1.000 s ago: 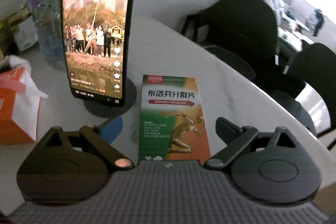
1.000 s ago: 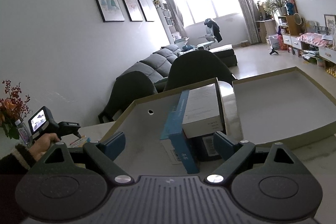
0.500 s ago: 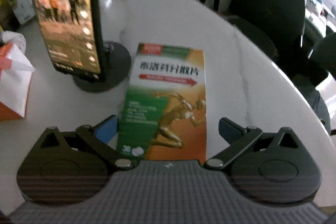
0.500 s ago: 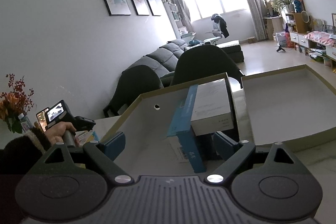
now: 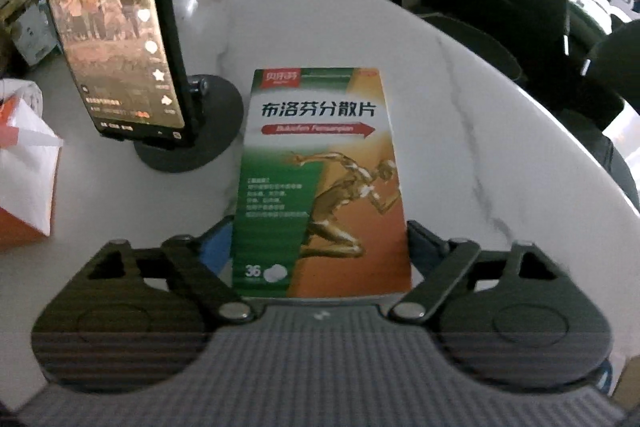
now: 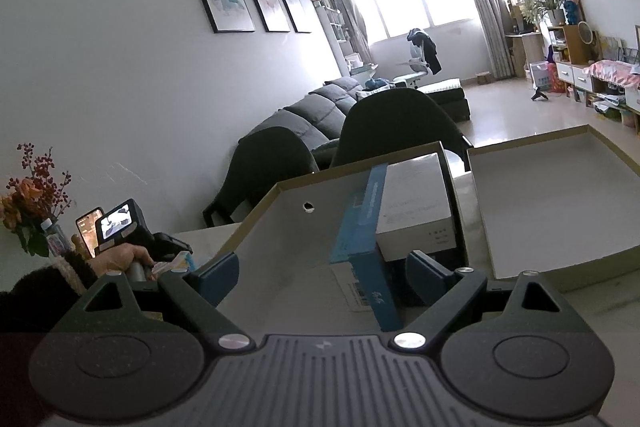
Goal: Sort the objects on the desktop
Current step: 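Lift the green-and-orange box off the table with the left gripper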
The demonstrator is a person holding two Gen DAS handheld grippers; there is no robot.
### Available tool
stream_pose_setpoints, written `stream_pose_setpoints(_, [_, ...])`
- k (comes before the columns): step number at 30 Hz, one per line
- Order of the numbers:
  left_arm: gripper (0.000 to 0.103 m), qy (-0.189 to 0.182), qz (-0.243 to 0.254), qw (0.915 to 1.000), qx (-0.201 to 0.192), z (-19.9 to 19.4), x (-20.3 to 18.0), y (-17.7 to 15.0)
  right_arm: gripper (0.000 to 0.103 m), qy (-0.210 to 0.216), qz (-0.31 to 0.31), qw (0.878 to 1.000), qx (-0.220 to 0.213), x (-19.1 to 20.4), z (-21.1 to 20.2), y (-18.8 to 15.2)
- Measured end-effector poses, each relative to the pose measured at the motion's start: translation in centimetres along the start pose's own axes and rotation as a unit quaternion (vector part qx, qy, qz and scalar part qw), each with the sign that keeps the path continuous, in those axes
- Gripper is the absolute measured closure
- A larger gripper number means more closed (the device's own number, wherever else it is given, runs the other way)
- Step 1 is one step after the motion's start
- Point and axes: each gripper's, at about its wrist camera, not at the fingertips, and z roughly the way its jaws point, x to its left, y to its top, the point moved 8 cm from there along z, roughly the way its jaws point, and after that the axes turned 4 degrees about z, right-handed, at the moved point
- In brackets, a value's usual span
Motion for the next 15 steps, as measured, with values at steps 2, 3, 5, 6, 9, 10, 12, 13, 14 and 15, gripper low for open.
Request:
stream_pose_setpoints(2, [0.017,-0.012,0.011,0.9998,-0.006,-0.1,0.3,-0.4,0.011,0.001,-0.001,1.0,-0.003,0.1,-0.3,0.0])
stream_pose_setpoints(3, [0.017,-0.018,0.017,0.9996,-0.01,-0.1,0.4,-0.6,0.011,0.002,-0.001,1.0,-0.004,0.3,-0.4,0.0])
stream_pose_setpoints(5, [0.017,-0.029,0.028,0.9991,-0.016,-0.2,0.8,-1.1,0.011,0.003,-0.002,1.0,-0.006,0.5,-0.7,0.0])
stream_pose_setpoints(6, [0.017,-0.033,0.033,0.9987,-0.019,-0.3,1.0,-1.5,0.011,0.003,-0.002,1.0,-0.007,0.6,-0.8,0.0])
stream_pose_setpoints(9, [0.017,-0.046,0.047,0.9975,-0.027,-0.7,1.6,-2.4,0.011,0.005,-0.004,1.0,-0.008,1.0,-1.1,-0.2])
stream_pose_setpoints(10, [0.017,-0.05,0.052,0.997,-0.03,-0.8,1.8,-2.7,0.011,0.006,-0.004,1.0,-0.008,1.2,-1.2,-0.3])
stream_pose_setpoints(12, [0.017,-0.058,0.061,0.9958,-0.035,-1.2,2.3,-3.4,0.011,0.007,-0.006,1.0,-0.009,1.5,-1.5,-0.4])
stream_pose_setpoints(13, [0.017,-0.062,0.065,0.9952,-0.037,-1.4,2.5,-3.7,0.011,0.007,-0.007,1.0,-0.01,1.6,-1.6,-0.4])
stream_pose_setpoints(14, [0.017,-0.067,0.069,0.9946,-0.039,-1.6,2.7,-4.0,0.011,0.008,-0.008,1.0,-0.01,1.7,-1.6,-0.5])
stream_pose_setpoints(15, [0.017,-0.071,0.073,0.9939,-0.041,-2.5,2.8,-4.0,0.011,0.008,-0.008,1.0,-0.01,1.9,-1.7,-0.6])
